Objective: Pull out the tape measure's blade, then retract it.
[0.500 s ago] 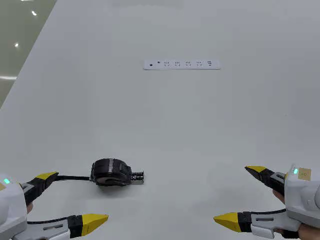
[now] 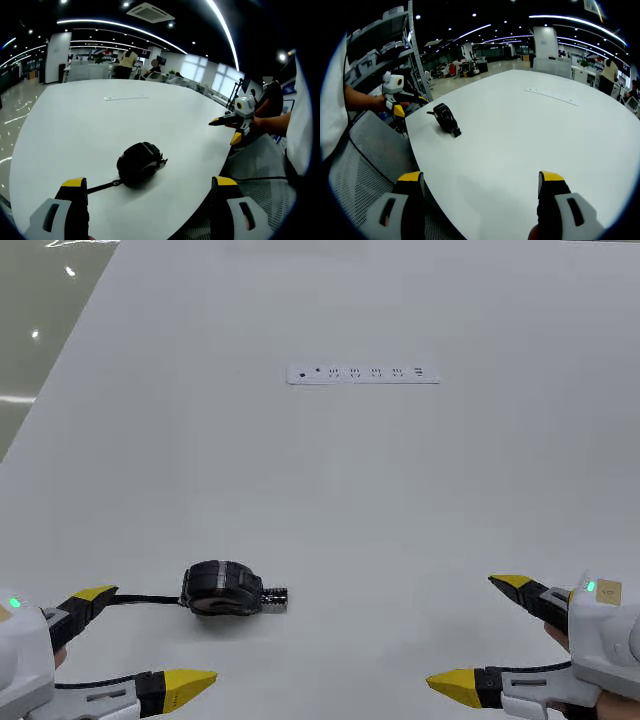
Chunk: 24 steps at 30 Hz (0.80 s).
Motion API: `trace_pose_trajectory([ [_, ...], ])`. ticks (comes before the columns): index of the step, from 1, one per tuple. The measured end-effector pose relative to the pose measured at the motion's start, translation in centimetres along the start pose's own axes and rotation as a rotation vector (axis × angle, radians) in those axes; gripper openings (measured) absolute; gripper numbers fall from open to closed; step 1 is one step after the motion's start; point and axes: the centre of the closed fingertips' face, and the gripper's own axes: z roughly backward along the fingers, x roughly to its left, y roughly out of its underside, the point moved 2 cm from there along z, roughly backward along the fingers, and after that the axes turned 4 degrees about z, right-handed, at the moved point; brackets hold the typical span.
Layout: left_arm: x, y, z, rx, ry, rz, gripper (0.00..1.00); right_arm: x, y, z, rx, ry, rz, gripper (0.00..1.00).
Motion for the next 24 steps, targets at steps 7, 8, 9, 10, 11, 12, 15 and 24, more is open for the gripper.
trace_pose_trajectory([
  [7,-0.06,0.02,0.02,0.001,0.002,0.004,1.0,0.31,-0.02,-0.11,0.0,-0.002,-0.005,0.95],
  [8,-0.05,0.06,0.04,0.002,0.001,0.004,1.0,0.33,0.01,-0.12,0.0,-0.002,-0.005,0.95],
  [9,-0.04,0.06,0.03,0.001,0.002,0.004,1.0,0.31,0.04,-0.12,0.001,-0.002,-0.004,0.95],
  [10,-0.05,0.09,0.04,0.001,0.002,0.005,1.0,0.3,0.06,-0.12,0.002,-0.002,-0.004,0.95],
  [11,-0.02,0.12,0.01,0.003,0.002,0.004,1.0,0.27,0.08,-0.14,0.003,-0.002,-0.004,0.95],
  [12,-0.04,0.15,0.01,0.004,0.003,0.004,1.0,0.26,0.07,-0.14,0.002,-0.002,-0.003,0.96],
  [15,-0.12,0.25,-0.06,0.009,0.008,0.002,1.0,0.29,0.0,-0.13,0.001,-0.003,-0.003,0.94],
  [24,-0.17,-0.06,-0.53,0.012,0.019,-0.014,0.99,0.39,-0.18,-0.38,-0.004,-0.011,0.011,0.91],
])
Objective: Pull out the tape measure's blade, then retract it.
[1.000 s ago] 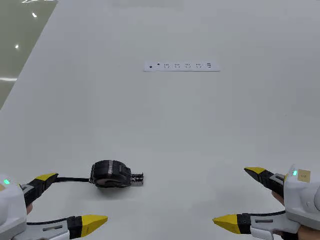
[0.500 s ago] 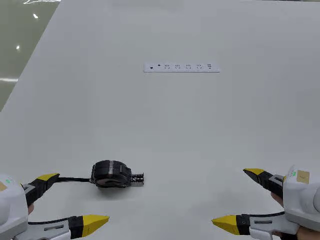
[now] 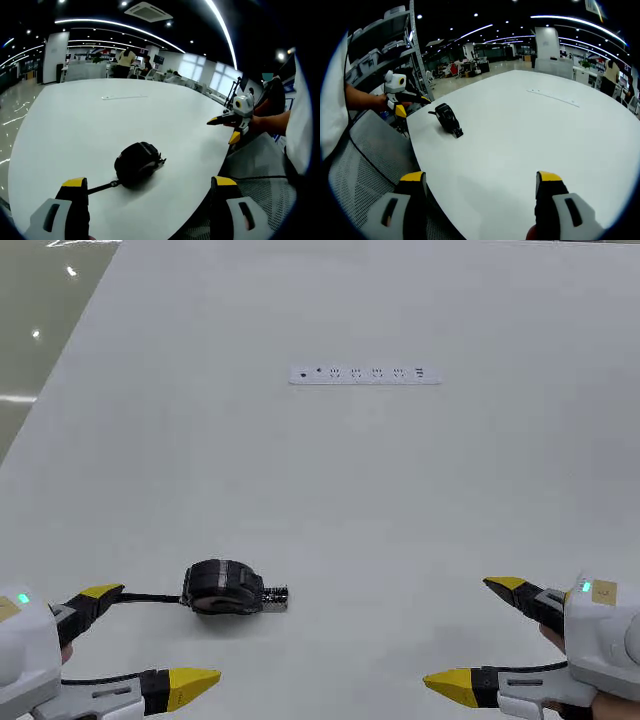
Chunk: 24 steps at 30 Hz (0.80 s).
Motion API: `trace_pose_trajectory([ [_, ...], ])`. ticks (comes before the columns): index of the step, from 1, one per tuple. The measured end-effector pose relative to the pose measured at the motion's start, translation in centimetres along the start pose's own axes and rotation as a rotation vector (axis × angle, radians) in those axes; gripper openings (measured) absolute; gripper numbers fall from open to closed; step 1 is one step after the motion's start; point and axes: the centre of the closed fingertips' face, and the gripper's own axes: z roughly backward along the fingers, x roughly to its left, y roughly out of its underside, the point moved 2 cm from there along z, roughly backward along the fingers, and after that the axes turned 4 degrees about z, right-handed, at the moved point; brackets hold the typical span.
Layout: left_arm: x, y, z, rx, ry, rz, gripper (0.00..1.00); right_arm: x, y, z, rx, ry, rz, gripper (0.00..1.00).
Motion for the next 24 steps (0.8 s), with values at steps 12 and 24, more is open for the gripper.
trace_pose_trajectory([
  [12,0.3,0.0,-1.0,0.032,0.025,-0.051,0.97,0.1,-0.1,-0.9,0.001,-0.024,0.037,0.84],
  [24,0.8,-0.4,-2.2,0.075,0.061,-0.128,0.94,0.1,-0.1,-1.6,0.022,-0.062,0.071,0.77],
])
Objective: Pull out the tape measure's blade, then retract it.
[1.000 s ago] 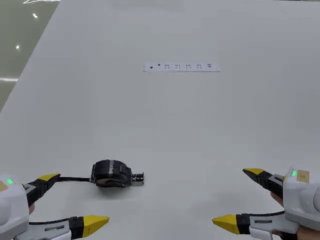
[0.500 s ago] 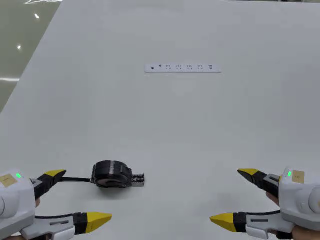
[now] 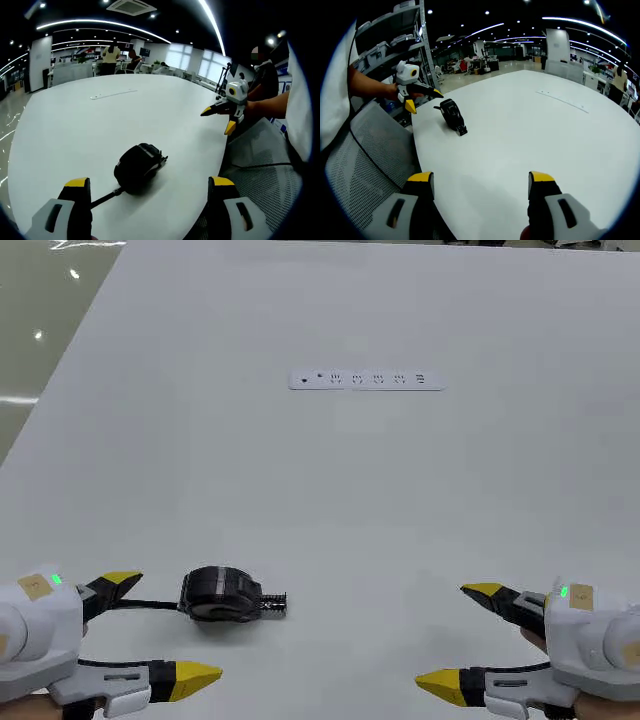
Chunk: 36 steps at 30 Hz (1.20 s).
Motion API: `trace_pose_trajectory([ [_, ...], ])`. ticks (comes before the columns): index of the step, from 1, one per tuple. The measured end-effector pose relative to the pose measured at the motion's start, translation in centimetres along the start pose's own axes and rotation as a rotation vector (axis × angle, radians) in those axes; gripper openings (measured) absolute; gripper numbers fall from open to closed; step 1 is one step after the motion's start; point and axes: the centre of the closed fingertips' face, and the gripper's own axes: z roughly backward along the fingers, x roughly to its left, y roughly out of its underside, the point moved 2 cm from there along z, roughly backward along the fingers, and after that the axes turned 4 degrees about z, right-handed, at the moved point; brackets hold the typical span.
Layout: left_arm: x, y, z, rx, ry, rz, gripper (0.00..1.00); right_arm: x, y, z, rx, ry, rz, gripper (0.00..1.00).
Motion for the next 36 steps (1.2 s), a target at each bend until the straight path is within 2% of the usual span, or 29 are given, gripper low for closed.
trace_pose_trajectory([
  [5,0.6,-0.1,-0.5,0.029,0.013,-0.044,0.91,-0.2,-0.1,-0.4,0.008,-0.013,0.01,0.73],
  [12,0.8,-0.6,-1.3,0.04,0.051,-0.102,0.87,-0.3,-0.3,-1.1,0.018,-0.027,0.015,0.7],
  [16,0.6,-0.5,-1.9,0.073,0.084,-0.138,0.86,-0.4,-0.3,-1.6,0.019,-0.039,0.017,0.7],
  [24,1.3,-0.5,-2.9,0.11,0.113,-0.197,0.8,-0.6,-0.8,-3.2,0.013,-0.055,0.015,0.68],
  [28,1.6,-0.6,-3.3,0.122,0.141,-0.198,0.78,-0.6,-1.0,-4.0,0.017,-0.07,0.02,0.68],
  [33,2.1,-0.4,-4.0,0.149,0.162,-0.222,0.7,-0.6,-1.5,-4.8,0.01,-0.096,0.008,0.69],
  [36,2.5,-0.4,-4.3,0.157,0.171,-0.213,0.65,-0.7,-1.7,-5.2,0.011,-0.097,0.016,0.68],
])
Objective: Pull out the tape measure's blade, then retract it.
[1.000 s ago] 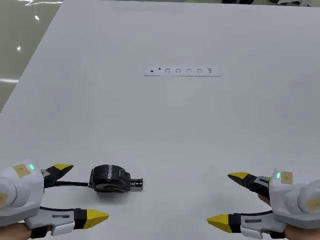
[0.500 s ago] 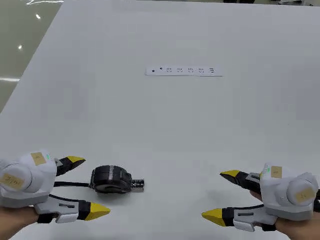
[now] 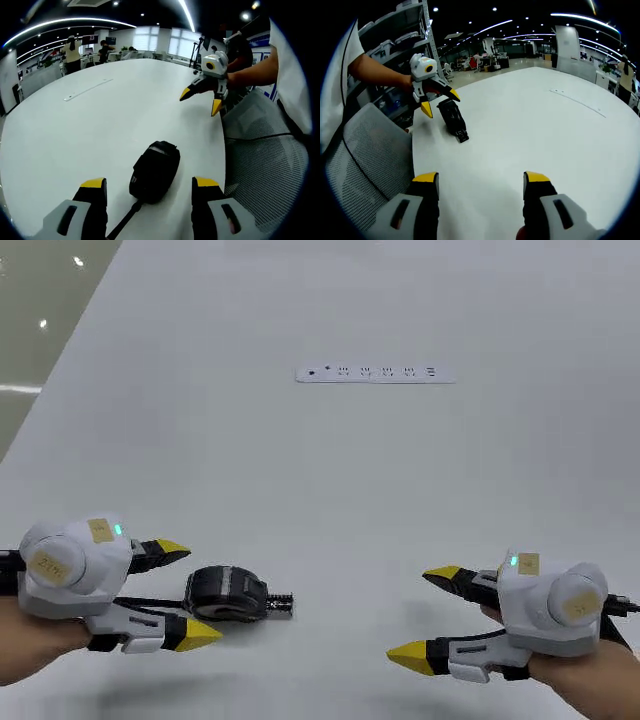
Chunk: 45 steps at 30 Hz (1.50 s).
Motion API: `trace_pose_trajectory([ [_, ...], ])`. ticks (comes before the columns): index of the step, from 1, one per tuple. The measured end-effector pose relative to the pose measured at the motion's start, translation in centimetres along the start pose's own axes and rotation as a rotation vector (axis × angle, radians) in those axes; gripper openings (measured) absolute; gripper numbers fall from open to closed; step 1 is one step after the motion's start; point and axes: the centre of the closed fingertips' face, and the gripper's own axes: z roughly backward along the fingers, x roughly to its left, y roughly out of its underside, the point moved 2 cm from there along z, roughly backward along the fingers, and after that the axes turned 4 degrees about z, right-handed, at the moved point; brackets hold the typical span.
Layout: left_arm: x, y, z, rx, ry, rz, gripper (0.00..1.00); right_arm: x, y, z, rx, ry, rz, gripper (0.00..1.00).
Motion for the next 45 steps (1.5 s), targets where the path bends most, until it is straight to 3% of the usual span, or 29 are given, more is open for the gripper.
trace_pose_trajectory([
  [5,0.6,0.0,-0.3,0.0,0.005,-0.019,0.59,-0.2,-0.3,-0.5,-0.003,-0.006,-0.002,0.69],
  [19,0.2,0.5,-1.0,0.044,0.066,-0.079,0.43,-0.3,-0.9,-1.9,-0.002,-0.033,0.009,0.67],
  [45,-0.4,0.6,-1.7,0.077,0.089,-0.154,0.32,0.3,-0.9,-2.9,-0.002,-0.064,0.022,0.65],
])
